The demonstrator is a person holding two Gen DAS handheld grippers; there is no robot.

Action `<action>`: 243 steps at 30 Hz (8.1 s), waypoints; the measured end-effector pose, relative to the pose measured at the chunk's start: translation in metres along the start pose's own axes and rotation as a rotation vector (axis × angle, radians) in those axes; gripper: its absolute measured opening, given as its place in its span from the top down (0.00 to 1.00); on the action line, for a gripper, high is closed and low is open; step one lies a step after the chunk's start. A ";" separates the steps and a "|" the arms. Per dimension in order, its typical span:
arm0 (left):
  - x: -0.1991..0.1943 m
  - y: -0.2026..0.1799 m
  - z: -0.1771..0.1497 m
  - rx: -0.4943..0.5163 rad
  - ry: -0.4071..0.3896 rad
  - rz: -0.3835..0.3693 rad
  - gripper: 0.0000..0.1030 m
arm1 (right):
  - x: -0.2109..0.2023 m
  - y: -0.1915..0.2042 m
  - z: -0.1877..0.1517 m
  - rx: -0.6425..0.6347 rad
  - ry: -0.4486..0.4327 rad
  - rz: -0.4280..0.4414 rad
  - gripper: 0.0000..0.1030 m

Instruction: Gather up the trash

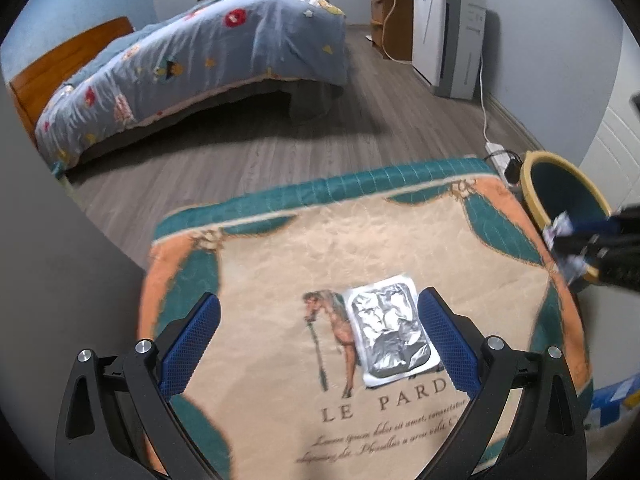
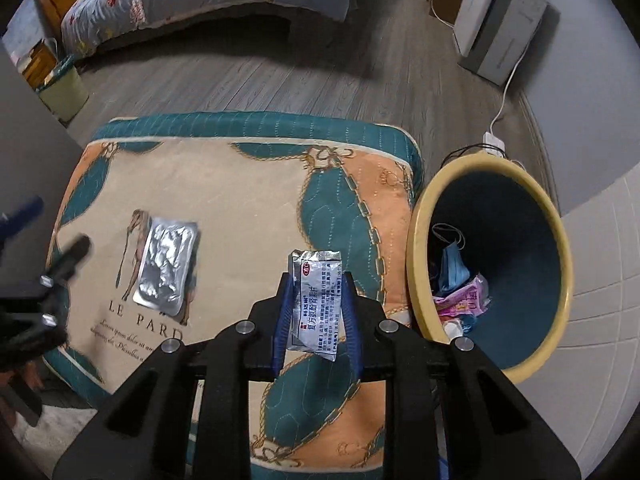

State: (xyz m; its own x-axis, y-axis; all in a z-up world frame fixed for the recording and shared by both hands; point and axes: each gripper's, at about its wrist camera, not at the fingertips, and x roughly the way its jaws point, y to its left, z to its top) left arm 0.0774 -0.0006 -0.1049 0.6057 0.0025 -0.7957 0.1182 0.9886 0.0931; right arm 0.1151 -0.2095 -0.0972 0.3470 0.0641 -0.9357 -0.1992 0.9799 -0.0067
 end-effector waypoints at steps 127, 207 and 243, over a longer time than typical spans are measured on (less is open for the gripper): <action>0.009 -0.231 0.066 0.273 -0.040 -0.382 0.05 | -0.031 -0.212 -0.020 0.361 -0.177 -0.102 0.06; -0.160 -0.162 0.020 0.199 -0.301 -0.314 0.05 | -0.201 -0.119 -0.125 0.313 -0.460 -0.276 0.05; -0.162 -0.169 0.020 0.272 -0.304 -0.294 0.05 | -0.193 -0.117 -0.126 0.368 -0.435 -0.295 0.05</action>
State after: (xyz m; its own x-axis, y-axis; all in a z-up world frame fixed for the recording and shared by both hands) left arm -0.0251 -0.1707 0.0202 0.7130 -0.3546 -0.6048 0.4947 0.8658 0.0755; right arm -0.0440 -0.3601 0.0397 0.6948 -0.2235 -0.6836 0.2627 0.9637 -0.0481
